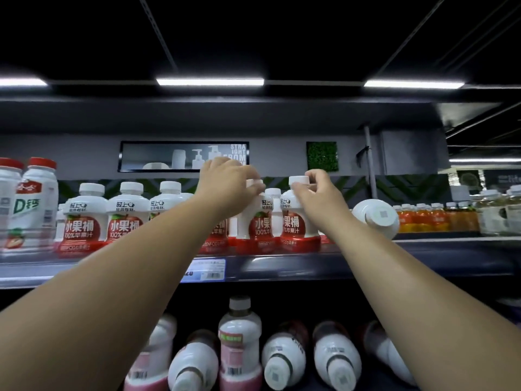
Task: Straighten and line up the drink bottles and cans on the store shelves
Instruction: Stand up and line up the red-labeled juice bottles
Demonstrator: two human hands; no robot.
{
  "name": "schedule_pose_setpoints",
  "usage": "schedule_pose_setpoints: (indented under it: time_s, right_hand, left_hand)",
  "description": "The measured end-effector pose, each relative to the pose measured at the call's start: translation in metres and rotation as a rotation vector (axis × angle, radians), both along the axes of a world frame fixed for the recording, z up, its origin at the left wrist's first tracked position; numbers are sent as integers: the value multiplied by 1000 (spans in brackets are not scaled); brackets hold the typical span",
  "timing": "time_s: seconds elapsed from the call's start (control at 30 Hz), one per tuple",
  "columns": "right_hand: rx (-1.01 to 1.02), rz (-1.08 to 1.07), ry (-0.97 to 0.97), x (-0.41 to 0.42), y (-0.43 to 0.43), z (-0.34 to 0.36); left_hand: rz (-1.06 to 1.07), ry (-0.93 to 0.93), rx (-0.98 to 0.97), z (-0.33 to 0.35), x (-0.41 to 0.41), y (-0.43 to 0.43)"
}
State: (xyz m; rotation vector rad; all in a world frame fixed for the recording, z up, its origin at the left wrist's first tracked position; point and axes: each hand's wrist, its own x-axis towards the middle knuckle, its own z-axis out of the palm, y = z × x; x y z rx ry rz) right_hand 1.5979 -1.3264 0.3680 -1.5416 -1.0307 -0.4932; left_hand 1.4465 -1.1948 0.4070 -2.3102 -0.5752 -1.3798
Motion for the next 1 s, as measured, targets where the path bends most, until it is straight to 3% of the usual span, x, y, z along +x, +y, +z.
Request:
schedule_pose_setpoints:
  time_s: [0.1,0.23,0.4,0.7,1.0]
  right_hand:
    - [-154,-33,-48,3,-2,-11]
    - [-102,-102,-52,12,5,-24]
    - [-172,-18,-124,14,6,-31]
    - [-218,31,-110,21,17,-31]
    - [-107,97,-173,24,12,-40]
  left_hand:
    - [23,62,-12,4,6,1]
    - [69,175,11,0,14,1]
    - [49,326,-31,3,5,10]
    - [-77,302,26,3,-8,26]
    - [-136,309,37,6,-9,29]
